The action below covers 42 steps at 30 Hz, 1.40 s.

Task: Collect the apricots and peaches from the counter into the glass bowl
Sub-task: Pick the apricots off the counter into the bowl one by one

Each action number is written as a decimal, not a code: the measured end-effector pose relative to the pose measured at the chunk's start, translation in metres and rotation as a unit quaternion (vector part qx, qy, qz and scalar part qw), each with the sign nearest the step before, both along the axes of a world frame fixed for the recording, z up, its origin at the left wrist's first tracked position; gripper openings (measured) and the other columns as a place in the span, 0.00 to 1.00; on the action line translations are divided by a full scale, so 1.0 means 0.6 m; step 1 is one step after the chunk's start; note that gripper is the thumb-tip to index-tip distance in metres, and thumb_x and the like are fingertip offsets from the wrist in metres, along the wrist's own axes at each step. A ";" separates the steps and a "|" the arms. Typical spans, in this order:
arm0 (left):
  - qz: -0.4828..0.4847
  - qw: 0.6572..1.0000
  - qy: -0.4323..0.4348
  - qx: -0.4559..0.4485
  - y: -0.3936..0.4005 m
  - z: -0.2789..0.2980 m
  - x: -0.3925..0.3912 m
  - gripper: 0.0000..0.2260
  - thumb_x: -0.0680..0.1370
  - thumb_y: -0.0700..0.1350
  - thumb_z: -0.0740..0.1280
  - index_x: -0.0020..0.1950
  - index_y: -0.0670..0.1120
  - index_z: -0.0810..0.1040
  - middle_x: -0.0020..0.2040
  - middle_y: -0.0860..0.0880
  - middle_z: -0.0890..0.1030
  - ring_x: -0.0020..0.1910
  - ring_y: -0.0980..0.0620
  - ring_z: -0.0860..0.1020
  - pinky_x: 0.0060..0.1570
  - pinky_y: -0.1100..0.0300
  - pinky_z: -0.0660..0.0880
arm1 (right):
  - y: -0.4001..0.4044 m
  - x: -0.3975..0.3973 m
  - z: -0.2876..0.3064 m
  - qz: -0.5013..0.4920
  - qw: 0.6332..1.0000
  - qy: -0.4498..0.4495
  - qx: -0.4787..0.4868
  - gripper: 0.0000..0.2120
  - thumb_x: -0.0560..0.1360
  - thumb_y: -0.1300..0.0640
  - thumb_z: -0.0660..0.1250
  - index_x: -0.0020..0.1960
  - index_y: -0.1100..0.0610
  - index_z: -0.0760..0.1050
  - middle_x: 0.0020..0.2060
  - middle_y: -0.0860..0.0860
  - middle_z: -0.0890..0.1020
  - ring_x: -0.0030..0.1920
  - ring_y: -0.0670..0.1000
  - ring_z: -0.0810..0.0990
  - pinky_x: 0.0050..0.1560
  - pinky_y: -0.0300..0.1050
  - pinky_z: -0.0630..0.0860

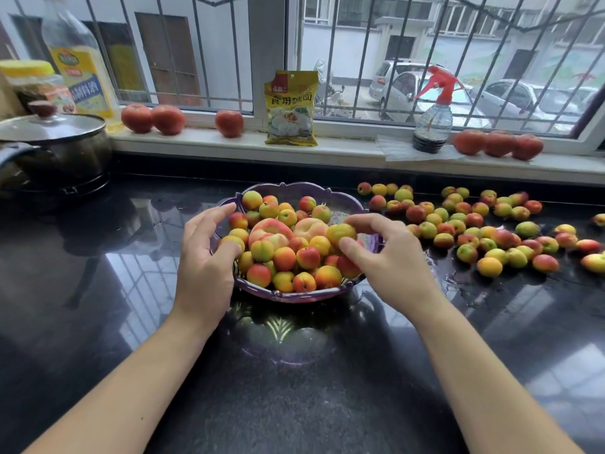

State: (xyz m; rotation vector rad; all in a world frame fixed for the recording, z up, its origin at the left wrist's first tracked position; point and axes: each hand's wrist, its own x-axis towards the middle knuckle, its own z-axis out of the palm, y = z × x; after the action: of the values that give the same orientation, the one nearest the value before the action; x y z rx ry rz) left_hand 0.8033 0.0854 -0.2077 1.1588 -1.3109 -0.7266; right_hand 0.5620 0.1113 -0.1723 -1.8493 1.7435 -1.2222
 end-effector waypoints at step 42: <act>-0.027 0.978 0.199 0.064 -0.037 -0.022 0.008 0.25 0.71 0.43 0.64 0.64 0.60 0.84 0.64 0.51 0.84 0.65 0.49 0.82 0.63 0.50 0.79 | -0.227 -0.084 0.067 -0.072 0.996 -0.003 0.043 0.13 0.77 0.50 0.72 0.58 0.55 0.80 0.49 0.51 0.84 0.52 0.53 0.81 0.52 0.45 0.78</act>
State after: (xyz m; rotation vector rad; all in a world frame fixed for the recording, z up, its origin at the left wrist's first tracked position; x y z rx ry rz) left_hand 0.8083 0.0632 -0.2208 1.0153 -0.9729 -1.0363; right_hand 0.5118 -0.0247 -0.1321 -1.6949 1.9233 -1.1843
